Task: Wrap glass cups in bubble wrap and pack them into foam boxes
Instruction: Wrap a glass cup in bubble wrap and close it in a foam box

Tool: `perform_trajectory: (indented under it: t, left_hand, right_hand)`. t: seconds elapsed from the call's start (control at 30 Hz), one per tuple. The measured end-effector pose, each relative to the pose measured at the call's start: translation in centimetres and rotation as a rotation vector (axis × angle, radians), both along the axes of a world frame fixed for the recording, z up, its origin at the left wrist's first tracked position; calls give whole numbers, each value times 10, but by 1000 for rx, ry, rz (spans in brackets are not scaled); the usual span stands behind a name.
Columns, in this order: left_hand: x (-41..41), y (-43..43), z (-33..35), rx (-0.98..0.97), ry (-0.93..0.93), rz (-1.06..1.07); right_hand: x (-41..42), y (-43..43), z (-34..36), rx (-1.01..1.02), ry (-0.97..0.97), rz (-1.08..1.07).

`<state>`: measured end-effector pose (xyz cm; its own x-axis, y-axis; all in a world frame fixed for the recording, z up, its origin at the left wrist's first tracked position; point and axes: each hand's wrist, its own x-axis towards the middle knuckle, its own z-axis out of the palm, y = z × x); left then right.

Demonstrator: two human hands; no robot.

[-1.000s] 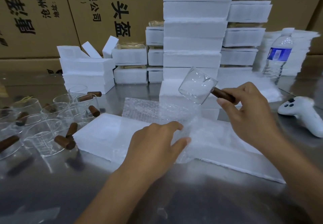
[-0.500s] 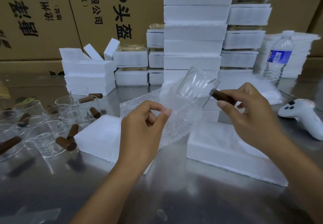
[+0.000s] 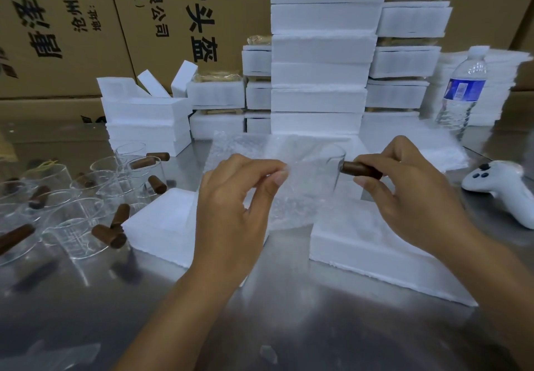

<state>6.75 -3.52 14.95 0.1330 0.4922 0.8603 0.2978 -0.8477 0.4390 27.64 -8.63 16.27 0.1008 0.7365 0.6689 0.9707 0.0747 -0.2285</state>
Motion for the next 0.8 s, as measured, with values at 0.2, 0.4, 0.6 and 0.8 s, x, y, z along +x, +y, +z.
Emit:
perform_trajectory:
  t: [0.2,0.4,0.6,0.8]
  left_hand:
    - [-2,1,3,2,-34,-52]
    - [-1,-1,3,-34,-34,-65]
    - [5,-8,1,2,-16,-75]
    - [19,-18,-8,182,46,-76]
  right_hand:
    - [5,0,1,15,50,-68]
    - [-7,0,-2,-69,44,89]
    - [-21,-1,-1,-110,210,213]
    - [-33,-3,5,-210,422,228]
